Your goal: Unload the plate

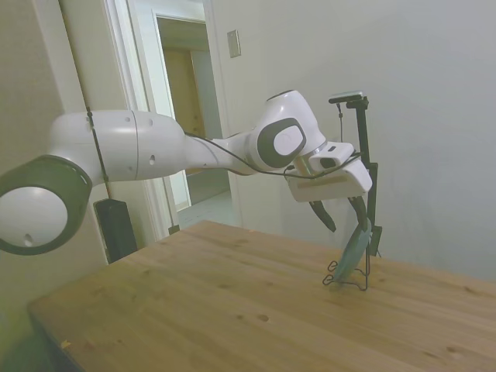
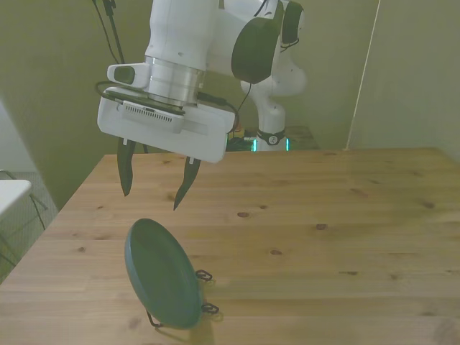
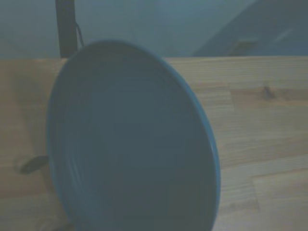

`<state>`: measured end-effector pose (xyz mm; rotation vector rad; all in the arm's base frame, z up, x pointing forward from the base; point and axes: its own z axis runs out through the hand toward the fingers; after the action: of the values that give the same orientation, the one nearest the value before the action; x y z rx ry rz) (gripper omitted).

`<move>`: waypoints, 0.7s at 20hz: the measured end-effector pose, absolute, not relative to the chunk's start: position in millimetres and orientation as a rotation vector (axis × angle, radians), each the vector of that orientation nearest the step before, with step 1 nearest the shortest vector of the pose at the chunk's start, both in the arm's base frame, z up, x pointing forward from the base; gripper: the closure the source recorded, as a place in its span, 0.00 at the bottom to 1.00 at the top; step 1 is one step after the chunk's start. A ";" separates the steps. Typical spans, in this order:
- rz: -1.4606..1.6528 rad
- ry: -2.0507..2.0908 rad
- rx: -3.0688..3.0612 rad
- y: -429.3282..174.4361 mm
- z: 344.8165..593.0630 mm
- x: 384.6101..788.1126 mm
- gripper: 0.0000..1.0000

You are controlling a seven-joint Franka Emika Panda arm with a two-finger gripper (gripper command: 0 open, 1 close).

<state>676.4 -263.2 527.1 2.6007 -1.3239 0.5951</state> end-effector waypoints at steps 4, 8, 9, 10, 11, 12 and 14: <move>0.657 -1.270 2.605 -273.3 522.4 647.8 0.00; 0.744 -1.282 2.585 -290.7 495.5 618.7 0.00; 0.762 -1.286 2.585 -292.1 486.9 615.5 0.00; 0.783 -1.292 2.589 -291.6 479.3 614.4 0.00; 0.801 -1.303 2.595 -290.0 473.2 614.7 0.00; 0.819 -1.318 2.605 -286.6 469.8 615.9 0.00; 0.842 -1.340 2.632 -277.3 467.6 619.9 0.00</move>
<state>619.9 -277.3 467.6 2.6319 -1.3398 0.8417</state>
